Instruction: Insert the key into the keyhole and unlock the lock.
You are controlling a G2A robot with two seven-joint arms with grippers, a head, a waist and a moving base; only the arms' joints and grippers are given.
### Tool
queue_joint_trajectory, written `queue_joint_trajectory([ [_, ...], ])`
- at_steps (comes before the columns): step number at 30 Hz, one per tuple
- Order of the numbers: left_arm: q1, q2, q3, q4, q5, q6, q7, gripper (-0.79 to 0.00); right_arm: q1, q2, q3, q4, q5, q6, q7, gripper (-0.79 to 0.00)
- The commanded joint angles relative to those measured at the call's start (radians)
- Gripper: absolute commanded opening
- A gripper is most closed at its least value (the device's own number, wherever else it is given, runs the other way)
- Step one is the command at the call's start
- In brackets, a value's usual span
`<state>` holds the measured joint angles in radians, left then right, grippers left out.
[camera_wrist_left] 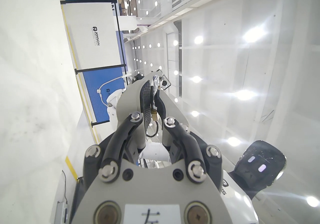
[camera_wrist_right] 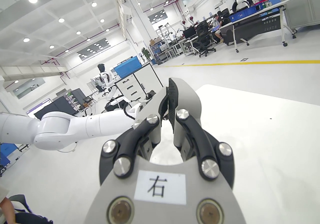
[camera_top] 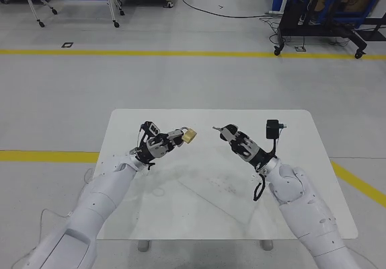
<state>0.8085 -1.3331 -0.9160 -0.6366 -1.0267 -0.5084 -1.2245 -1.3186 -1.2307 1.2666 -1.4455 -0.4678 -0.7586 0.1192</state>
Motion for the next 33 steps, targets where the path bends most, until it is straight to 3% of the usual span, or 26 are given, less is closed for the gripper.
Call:
queue_joint_trajectory([
  [1, 0.013, 0.000, -0.013, -0.035, -0.003, -0.044, 0.007, -0.785, -0.011, -0.003, -0.016, 0.007, 0.035, 0.017, -0.001, -0.785],
  [4, 0.022, -0.001, -0.026, -0.057, 0.005, -0.068, 0.019, -0.785, -0.008, -0.008, -0.015, 0.026, 0.048, 0.076, -0.039, -0.785],
  [15, 0.025, -0.006, -0.047, -0.061, 0.077, -0.093, 0.066, -0.785, -0.017, -0.010, -0.024, 0.014, 0.071, 0.099, -0.032, -0.785],
  [21, 0.035, -0.007, -0.058, -0.076, 0.102, -0.098, 0.069, -0.785, -0.015, -0.022, -0.099, 0.025, 0.353, 0.089, 0.107, -0.785],
  [25, 0.039, -0.008, -0.065, -0.076, 0.115, -0.087, 0.078, -0.785, -0.001, -0.024, -0.111, 0.037, 0.502, 0.136, 0.190, -0.785],
  [28, 0.034, -0.011, -0.062, -0.065, 0.133, -0.030, 0.108, -0.785, -0.001, -0.025, -0.107, 0.036, 0.542, 0.153, 0.208, -0.785],
  [33, 0.012, -0.023, -0.053, -0.027, 0.080, 0.189, 0.086, -0.785, -0.022, -0.018, -0.080, -0.007, 0.541, 0.216, 0.227, -0.785],
])
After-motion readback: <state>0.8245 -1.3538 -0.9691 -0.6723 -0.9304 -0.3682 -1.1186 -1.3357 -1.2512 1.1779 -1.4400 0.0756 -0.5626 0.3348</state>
